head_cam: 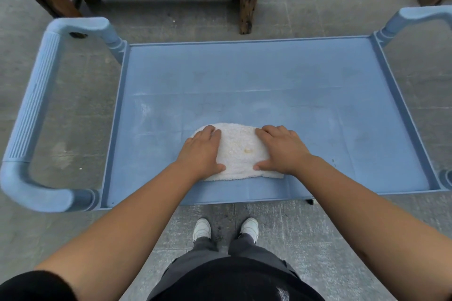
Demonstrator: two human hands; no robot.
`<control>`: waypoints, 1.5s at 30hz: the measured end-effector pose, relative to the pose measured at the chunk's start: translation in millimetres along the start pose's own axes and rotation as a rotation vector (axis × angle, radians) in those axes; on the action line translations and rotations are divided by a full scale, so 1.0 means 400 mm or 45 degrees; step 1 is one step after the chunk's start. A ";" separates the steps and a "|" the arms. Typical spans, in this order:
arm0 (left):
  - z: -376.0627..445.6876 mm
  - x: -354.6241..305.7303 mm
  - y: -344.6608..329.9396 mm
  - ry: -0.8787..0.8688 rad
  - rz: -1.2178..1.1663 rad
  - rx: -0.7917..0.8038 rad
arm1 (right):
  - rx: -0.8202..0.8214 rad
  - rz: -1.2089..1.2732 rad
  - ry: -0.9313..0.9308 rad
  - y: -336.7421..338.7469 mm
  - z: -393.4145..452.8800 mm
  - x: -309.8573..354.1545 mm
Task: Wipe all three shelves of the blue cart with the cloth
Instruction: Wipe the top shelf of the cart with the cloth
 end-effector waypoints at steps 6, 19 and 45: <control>0.033 0.000 0.028 -0.051 0.160 0.014 | 0.010 0.014 -0.014 0.000 0.010 0.008; -0.002 0.037 0.038 0.038 -0.458 0.214 | 0.155 0.523 -0.050 0.035 -0.046 -0.017; -0.281 0.000 0.003 0.263 -2.410 0.152 | -0.390 2.491 -0.419 -0.008 -0.371 0.136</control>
Point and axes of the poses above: each hand's wrist, its own z-axis towards the middle knuckle, its own y-axis out of the back of the hand, x = y × z, the point moved 3 cm from there along z, towards the middle knuckle, and after that the axes turned 3 degrees about -y, right-handed, at the moved point
